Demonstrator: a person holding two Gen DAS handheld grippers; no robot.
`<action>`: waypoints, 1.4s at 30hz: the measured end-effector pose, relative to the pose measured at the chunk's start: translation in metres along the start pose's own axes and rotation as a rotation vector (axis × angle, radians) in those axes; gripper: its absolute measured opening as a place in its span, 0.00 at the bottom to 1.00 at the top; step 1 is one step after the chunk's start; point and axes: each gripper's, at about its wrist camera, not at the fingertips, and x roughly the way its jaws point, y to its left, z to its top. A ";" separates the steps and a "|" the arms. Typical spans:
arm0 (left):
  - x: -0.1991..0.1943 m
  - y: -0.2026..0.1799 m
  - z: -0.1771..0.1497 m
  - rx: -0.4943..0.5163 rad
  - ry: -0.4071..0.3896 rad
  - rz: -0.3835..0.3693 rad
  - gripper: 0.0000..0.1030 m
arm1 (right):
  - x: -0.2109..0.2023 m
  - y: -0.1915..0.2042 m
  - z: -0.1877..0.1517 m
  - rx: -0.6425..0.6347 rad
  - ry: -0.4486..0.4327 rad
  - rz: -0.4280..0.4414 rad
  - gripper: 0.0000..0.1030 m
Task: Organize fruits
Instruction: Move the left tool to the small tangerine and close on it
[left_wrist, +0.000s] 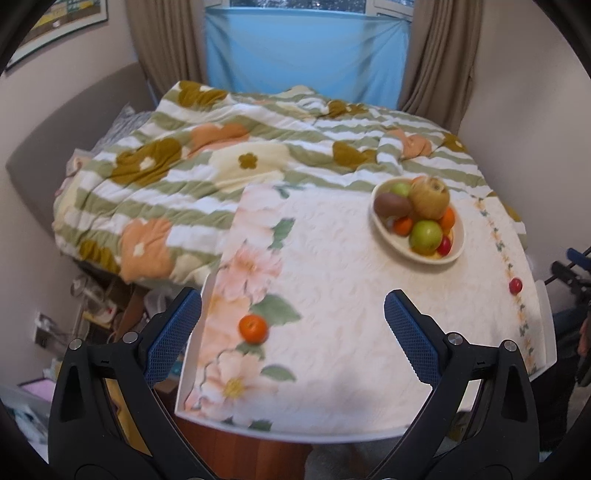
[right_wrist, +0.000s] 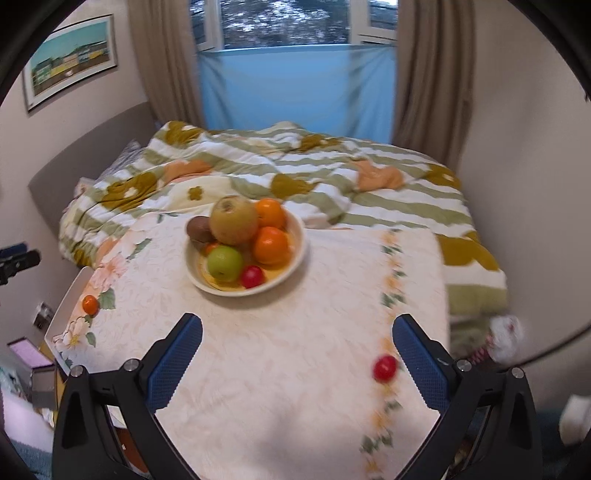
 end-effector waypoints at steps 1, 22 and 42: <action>0.002 0.005 -0.006 -0.003 0.017 0.002 1.00 | -0.002 -0.003 -0.004 0.004 0.010 -0.020 1.00; 0.132 0.036 -0.055 -0.159 0.185 0.107 0.79 | 0.070 -0.048 -0.074 0.129 0.137 -0.076 1.00; 0.167 0.041 -0.064 -0.185 0.253 0.129 0.43 | 0.108 -0.058 -0.078 0.149 0.208 -0.098 0.85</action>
